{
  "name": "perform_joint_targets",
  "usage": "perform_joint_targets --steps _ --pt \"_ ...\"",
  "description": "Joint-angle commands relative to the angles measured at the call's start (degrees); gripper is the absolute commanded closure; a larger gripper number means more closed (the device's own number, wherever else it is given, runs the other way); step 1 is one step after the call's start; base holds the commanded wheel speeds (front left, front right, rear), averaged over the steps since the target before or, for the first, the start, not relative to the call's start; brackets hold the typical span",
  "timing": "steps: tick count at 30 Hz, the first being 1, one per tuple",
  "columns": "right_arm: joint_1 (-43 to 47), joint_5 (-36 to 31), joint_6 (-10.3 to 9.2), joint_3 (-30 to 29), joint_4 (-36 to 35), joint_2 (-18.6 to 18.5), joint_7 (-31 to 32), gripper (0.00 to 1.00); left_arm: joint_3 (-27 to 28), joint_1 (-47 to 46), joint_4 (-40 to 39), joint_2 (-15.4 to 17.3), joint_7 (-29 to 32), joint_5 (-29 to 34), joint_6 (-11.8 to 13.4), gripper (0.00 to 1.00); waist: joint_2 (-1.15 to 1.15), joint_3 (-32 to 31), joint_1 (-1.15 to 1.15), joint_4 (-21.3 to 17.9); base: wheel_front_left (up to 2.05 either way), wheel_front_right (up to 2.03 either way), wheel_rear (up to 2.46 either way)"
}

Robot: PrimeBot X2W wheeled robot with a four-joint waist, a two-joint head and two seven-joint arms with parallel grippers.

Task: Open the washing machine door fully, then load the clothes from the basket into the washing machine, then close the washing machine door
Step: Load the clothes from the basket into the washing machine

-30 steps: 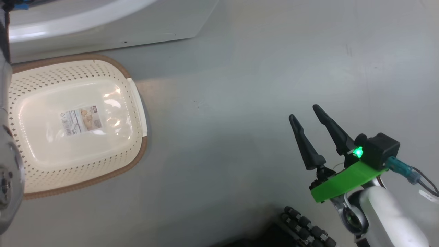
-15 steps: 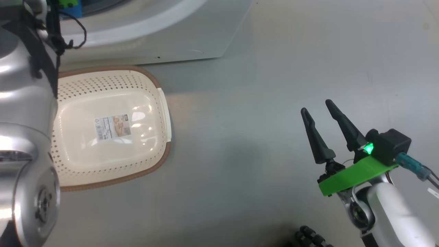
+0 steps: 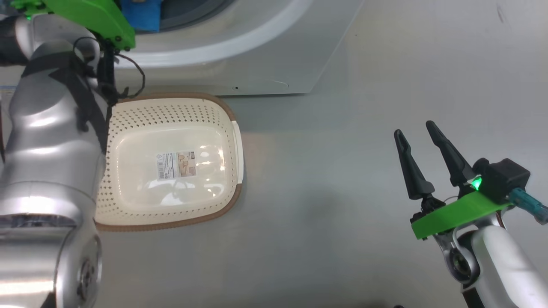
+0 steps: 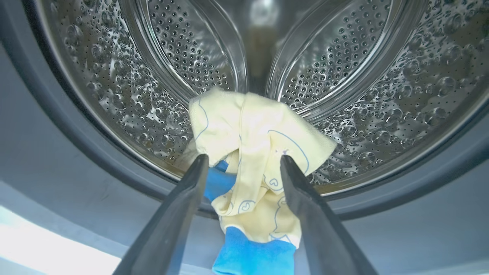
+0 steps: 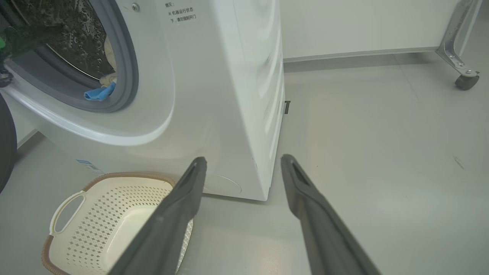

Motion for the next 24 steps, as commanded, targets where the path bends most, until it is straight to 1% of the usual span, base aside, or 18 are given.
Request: perform_joint_targets --steps 1,4,7,10,15,16,22,23,24 --pt "0.7 -0.46 -0.15 0.53 -1.72 -0.98 -0.37 0.0 -0.19 1.15 -2.42 1.57 -0.67 -0.61 -0.46 0.0 0.0 -0.51 0.0 0.63 0.0 0.0 0.0" --pt "0.9 -0.72 -0.15 0.02 -1.91 -1.2 -0.37 0.0 -1.95 4.41 -5.34 1.4 -0.79 -0.53 -1.17 0.0 0.0 -1.25 0.0 1.35 0.0 0.0 0.0" --pt "1.33 -0.92 -0.15 -0.48 -2.13 -1.3 -0.37 0.0 -4.33 9.57 -10.54 1.36 -0.82 -2.59 -1.94 0.0 0.0 -2.19 0.0 2.03 0.0 0.0 0.0" --pt "2.11 -1.05 -0.15 -1.17 -2.28 -1.42 -0.37 0.0 -7.37 15.92 -16.71 1.35 -0.83 -4.92 -1.19 0.0 0.0 -2.95 0.0 2.95 0.0 0.0 0.0" --pt "3.12 -1.3 -0.15 -1.75 -2.55 -1.51 -0.37 0.0 -12.45 26.65 -25.75 1.35 -0.83 -7.78 2.04 0.0 0.0 -3.98 0.0 4.09 0.0 0.0 0.0" --pt "3.38 -1.36 -0.15 -1.98 -2.73 -1.55 -0.37 0.0 -13.69 30.66 -29.07 1.34 -0.83 -8.44 3.36 0.0 0.0 -4.22 0.0 4.42 0.0 0.0 0.0" --pt "4.24 -1.54 -0.15 -2.82 -3.22 -1.88 -0.37 0.0 -14.16 41.53 -38.52 1.5 -0.84 -7.48 7.14 0.0 0.0 -4.7 0.0 5.4 0.0 0.0 0.0" --pt "4.24 -1.54 -0.15 -2.82 -3.22 -1.88 -0.37 0.0 -14.16 41.53 -38.52 1.5 -0.84 -7.48 7.14 0.0 0.0 -4.7 0.0 5.4 0.0 0.0 0.0" --pt "4.4 -1.58 -0.15 -2.98 -3.29 -1.97 -0.37 0.0 -14.22 43.04 -39.98 1.93 -0.84 -6.79 7.73 0.0 0.0 -4.78 0.0 5.58 0.0 0.0 0.0"
